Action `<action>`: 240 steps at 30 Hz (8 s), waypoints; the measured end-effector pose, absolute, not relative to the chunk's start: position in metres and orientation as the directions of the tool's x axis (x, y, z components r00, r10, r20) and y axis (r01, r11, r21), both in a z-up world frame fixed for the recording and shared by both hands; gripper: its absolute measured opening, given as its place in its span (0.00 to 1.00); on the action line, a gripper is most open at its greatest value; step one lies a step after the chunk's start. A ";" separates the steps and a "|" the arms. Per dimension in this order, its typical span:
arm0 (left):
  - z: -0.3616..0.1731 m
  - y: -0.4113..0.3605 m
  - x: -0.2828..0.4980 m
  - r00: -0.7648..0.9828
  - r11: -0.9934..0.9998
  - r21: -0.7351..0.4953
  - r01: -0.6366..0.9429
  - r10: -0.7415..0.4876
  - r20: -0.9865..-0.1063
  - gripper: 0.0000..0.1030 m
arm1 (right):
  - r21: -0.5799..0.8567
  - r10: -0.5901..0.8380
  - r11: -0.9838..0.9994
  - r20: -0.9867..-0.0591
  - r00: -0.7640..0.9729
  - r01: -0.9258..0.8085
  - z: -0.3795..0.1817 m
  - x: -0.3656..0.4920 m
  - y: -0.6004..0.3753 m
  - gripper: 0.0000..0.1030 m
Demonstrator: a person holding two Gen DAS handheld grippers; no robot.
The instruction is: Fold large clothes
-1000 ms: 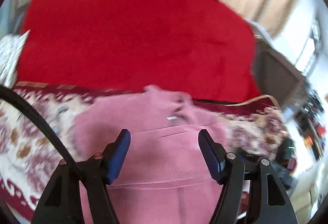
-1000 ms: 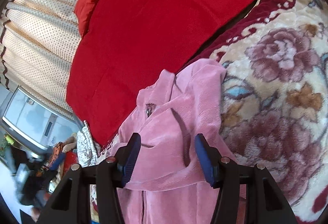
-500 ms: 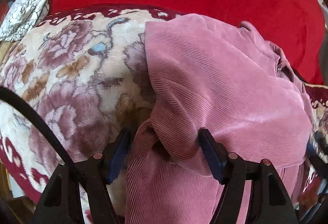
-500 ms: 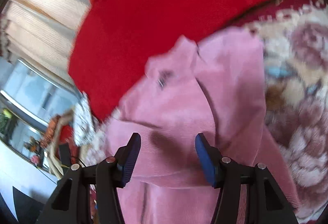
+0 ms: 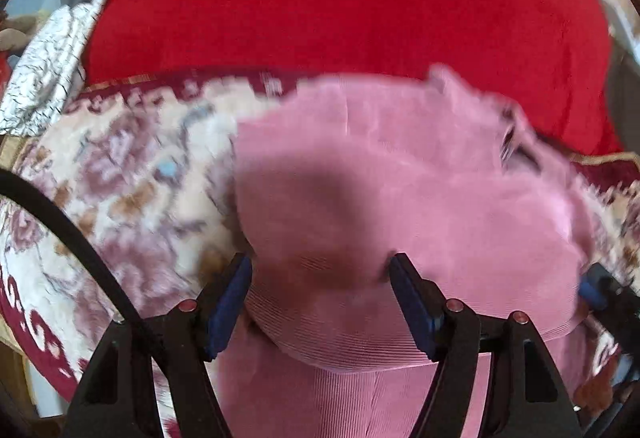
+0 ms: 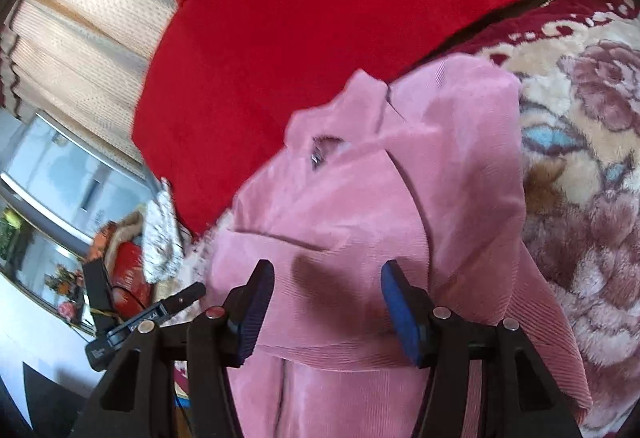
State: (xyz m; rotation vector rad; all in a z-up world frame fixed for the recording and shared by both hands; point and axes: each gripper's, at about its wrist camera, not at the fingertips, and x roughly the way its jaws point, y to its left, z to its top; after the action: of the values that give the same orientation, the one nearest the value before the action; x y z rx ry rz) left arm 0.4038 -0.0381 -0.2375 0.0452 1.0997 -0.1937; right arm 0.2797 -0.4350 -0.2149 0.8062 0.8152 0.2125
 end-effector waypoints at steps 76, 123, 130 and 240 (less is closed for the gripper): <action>-0.240 -0.084 0.385 0.515 0.972 0.148 0.181 0.035 -0.857 0.98 | 0.695 0.437 0.706 -0.579 0.689 0.137 -0.216 0.262 -0.449 0.77; -0.324 0.101 0.209 0.236 0.931 -0.302 0.205 -0.347 -0.908 0.85 | 0.515 0.439 0.857 -0.741 0.508 0.009 -0.262 0.053 -0.465 0.76; -0.337 0.094 0.217 0.225 0.908 -0.336 0.249 -0.392 -0.892 0.85 | 0.492 0.443 0.870 -0.796 0.413 0.015 -0.301 0.070 -0.448 0.77; -0.130 -0.068 0.364 0.861 0.994 0.102 -0.040 0.086 -0.501 0.83 | 0.364 0.158 0.905 -0.766 0.623 0.219 -0.205 0.375 -0.441 0.70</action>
State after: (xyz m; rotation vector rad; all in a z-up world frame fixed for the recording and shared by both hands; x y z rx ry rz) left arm 0.3639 -0.0677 -0.1297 0.0895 0.5297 0.0660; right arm 0.3746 -0.4407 -0.2053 0.4529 0.9054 -0.0365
